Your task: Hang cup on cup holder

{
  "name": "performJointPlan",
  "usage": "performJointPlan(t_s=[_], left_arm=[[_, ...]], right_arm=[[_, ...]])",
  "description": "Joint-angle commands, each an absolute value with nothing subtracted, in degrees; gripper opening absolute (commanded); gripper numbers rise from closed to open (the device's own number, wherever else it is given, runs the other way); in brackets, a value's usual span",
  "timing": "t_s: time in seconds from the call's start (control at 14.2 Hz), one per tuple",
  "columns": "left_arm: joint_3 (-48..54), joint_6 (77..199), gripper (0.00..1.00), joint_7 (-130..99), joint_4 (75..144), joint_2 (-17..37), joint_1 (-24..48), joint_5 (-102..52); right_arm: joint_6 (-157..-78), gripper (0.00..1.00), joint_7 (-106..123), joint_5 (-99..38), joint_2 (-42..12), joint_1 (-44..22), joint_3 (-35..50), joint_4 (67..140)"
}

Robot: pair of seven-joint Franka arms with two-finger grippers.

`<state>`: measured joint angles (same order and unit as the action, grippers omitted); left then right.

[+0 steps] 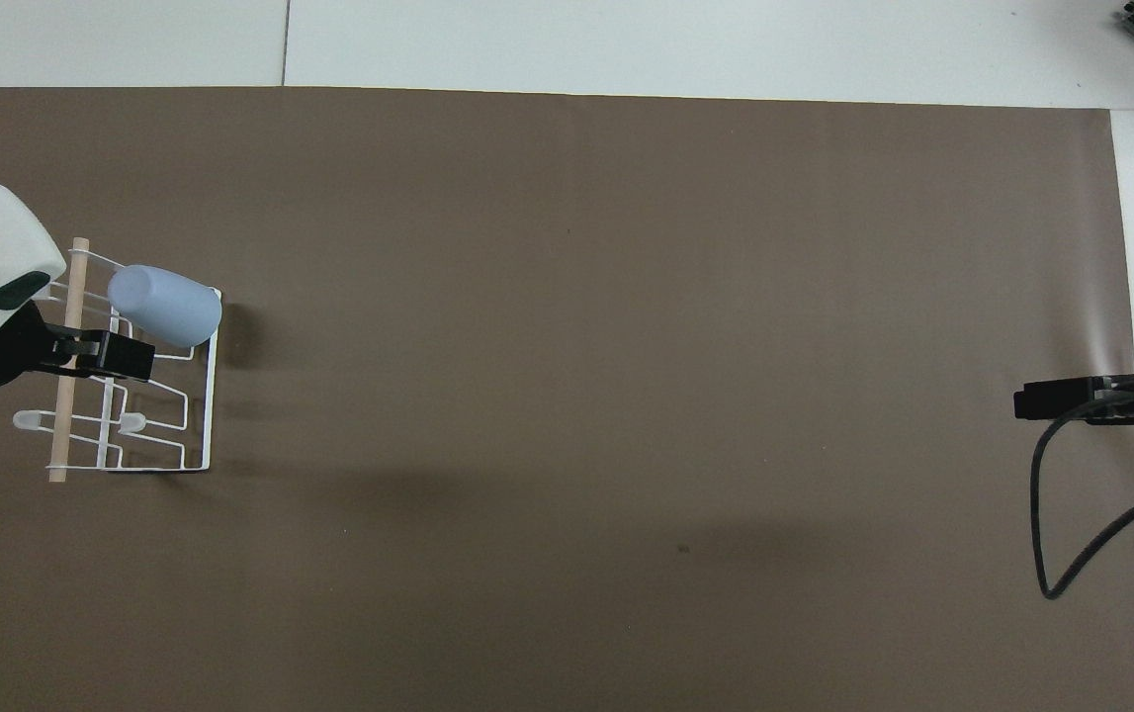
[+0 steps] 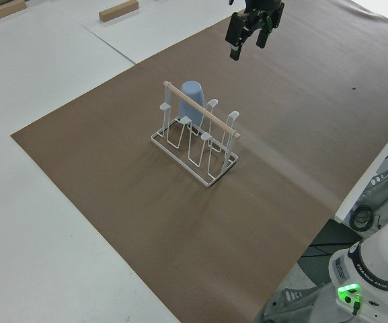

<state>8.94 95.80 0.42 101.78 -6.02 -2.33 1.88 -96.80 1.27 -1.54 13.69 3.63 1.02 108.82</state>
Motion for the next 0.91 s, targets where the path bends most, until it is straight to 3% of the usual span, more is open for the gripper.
performJointPlan(t_s=[0.0, 0.14, 0.84], left_arm=[[9.2, 92.5, 1.00, -1.0, 94.2, -3.0, -5.0, -0.9], [9.2, 92.6, 1.00, -5.0, 92.0, -1.9, -5.0, -1.1], [9.1, 91.8, 1.00, -6.9, 95.1, -3.2, -4.9, -1.1]], right_arm=[[-96.6, 1.00, 1.9, -2.4, 14.3, 4.1, 1.1, 109.0], [-96.6, 1.00, 2.0, -2.4, 14.3, 4.1, 1.1, 109.0], [-96.6, 1.00, 2.0, -2.4, 14.3, 4.1, 1.1, 109.0]])
